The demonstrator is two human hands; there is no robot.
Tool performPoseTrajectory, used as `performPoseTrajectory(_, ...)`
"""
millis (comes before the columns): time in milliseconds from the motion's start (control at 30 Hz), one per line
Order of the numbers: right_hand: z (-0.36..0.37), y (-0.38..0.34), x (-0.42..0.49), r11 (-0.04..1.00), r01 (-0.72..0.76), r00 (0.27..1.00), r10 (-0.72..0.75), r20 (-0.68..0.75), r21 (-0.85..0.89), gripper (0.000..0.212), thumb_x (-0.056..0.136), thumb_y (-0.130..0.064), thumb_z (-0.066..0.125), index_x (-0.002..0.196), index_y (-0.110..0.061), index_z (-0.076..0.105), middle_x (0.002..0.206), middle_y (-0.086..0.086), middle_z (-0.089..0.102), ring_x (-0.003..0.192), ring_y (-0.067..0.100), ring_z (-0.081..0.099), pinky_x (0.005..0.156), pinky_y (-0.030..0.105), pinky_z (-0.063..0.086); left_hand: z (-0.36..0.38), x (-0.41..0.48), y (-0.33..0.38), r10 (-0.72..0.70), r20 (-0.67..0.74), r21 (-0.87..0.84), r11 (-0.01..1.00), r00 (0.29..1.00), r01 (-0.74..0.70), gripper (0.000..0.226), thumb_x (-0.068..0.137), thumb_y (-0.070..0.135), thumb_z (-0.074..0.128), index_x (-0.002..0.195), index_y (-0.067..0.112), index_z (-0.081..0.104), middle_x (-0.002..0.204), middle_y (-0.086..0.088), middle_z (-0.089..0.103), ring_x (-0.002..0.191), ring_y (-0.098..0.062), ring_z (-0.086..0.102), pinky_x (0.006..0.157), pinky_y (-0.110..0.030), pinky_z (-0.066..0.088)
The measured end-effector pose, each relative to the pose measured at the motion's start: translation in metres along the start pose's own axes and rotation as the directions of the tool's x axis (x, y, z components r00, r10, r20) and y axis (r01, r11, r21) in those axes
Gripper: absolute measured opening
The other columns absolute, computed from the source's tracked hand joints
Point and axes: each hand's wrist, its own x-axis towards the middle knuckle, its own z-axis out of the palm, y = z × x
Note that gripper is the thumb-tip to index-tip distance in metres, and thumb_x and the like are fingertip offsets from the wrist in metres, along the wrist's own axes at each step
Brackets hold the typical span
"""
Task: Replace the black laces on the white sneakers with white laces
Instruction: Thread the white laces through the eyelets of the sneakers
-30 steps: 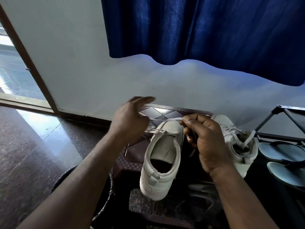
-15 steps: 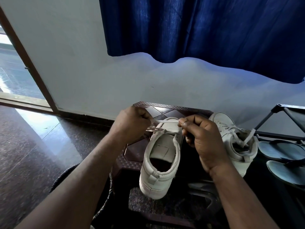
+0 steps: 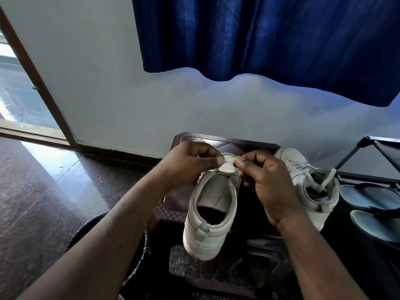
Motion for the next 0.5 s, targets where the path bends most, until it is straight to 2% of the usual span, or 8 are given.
performPoseTrajectory(67,0.003,0.001,-0.001,0.998,0.016,1.000,-0.016,0.000,-0.058,0.014,0.092,-0.011,0.073,0.078,-0.008,0.073,0.065,0.003,0.066,0.061,0.012,0.055,0.060,0.026,0.046,0.006,-0.002,0.002,0.029,0.060,-0.053,0.998,0.998,-0.026,0.026,0.082,0.043,0.080,0.096,0.021,0.081,0.098,-0.014,0.078,0.086,-0.018,0.066,0.085,-0.044,0.053)
performPoseTrajectory(133,0.004,0.002,-0.001,0.995,0.025,1.000,-0.026,-0.015,-0.098,0.016,0.091,-0.013,0.075,0.076,-0.010,0.073,0.064,0.002,0.067,0.061,0.012,0.058,0.062,0.029,0.047,0.010,-0.002,0.005,0.051,0.036,-0.061,0.997,0.998,-0.049,0.017,0.085,0.036,0.080,0.092,0.021,0.081,0.095,-0.010,0.079,0.085,-0.016,0.067,0.086,-0.042,0.052)
performPoseTrajectory(233,0.003,0.000,-0.002,0.999,0.017,0.999,-0.018,-0.027,-0.051,0.020,0.086,-0.019,0.083,0.075,-0.007,0.071,0.063,0.005,0.067,0.057,0.012,0.057,0.057,0.026,0.049,0.010,-0.002,0.006,0.014,-0.012,-0.059,0.998,1.000,-0.015,0.021,0.078,0.041,0.080,0.085,0.021,0.079,0.084,-0.012,0.075,0.075,-0.022,0.059,0.073,-0.042,0.047)
performPoseTrajectory(333,-0.001,-0.004,-0.004,1.000,-0.009,1.000,0.009,-0.007,-0.005,0.023,0.084,-0.024,0.084,0.077,-0.007,0.071,0.067,0.007,0.068,0.059,0.011,0.059,0.058,0.023,0.051,0.008,-0.001,0.007,-0.078,-0.058,-0.072,0.995,0.995,0.074,0.016,0.081,0.035,0.082,0.078,0.020,0.077,0.067,-0.003,0.064,0.061,-0.017,0.049,0.061,-0.033,0.040)
performPoseTrajectory(400,-0.005,-0.008,-0.008,0.990,-0.029,0.996,0.040,0.075,-0.135,0.035,0.079,-0.050,0.084,0.082,-0.017,0.073,0.076,0.004,0.072,0.066,0.010,0.063,0.063,0.023,0.050,0.010,-0.001,0.008,-0.104,-0.098,-0.031,0.994,0.990,0.101,0.011,0.087,0.023,0.078,0.076,0.020,0.078,0.064,-0.002,0.064,0.059,-0.016,0.050,0.060,-0.032,0.043)
performPoseTrajectory(433,-0.006,-0.010,-0.010,0.969,-0.036,0.989,0.069,0.128,-0.245,0.047,0.071,-0.066,0.082,0.087,-0.023,0.073,0.082,-0.001,0.073,0.070,0.008,0.064,0.066,0.023,0.049,0.011,-0.001,0.008,-0.102,-0.120,0.017,0.994,0.988,0.105,0.011,0.086,0.018,0.076,0.076,0.018,0.079,0.067,-0.006,0.068,0.062,-0.015,0.054,0.063,-0.034,0.046)
performPoseTrajectory(467,-0.007,-0.012,-0.012,0.929,-0.037,0.980,0.107,0.170,-0.369,0.056,0.061,-0.075,0.080,0.092,-0.029,0.071,0.088,-0.005,0.073,0.076,0.005,0.066,0.069,0.022,0.049,0.013,-0.001,0.009,-0.101,-0.133,0.070,0.991,0.986,0.111,0.009,0.085,0.017,0.076,0.076,0.017,0.079,0.071,-0.008,0.073,0.065,-0.013,0.058,0.065,-0.036,0.050)
performPoseTrajectory(500,-0.005,-0.014,-0.014,0.877,-0.026,0.971,0.136,0.196,-0.481,0.061,0.057,-0.077,0.083,0.097,-0.034,0.067,0.093,-0.009,0.071,0.081,0.003,0.066,0.072,0.021,0.049,0.013,-0.001,0.009,-0.105,-0.139,0.116,0.986,0.985,0.121,0.009,0.083,0.019,0.079,0.075,0.015,0.079,0.075,-0.008,0.075,0.067,-0.011,0.060,0.068,-0.037,0.054)
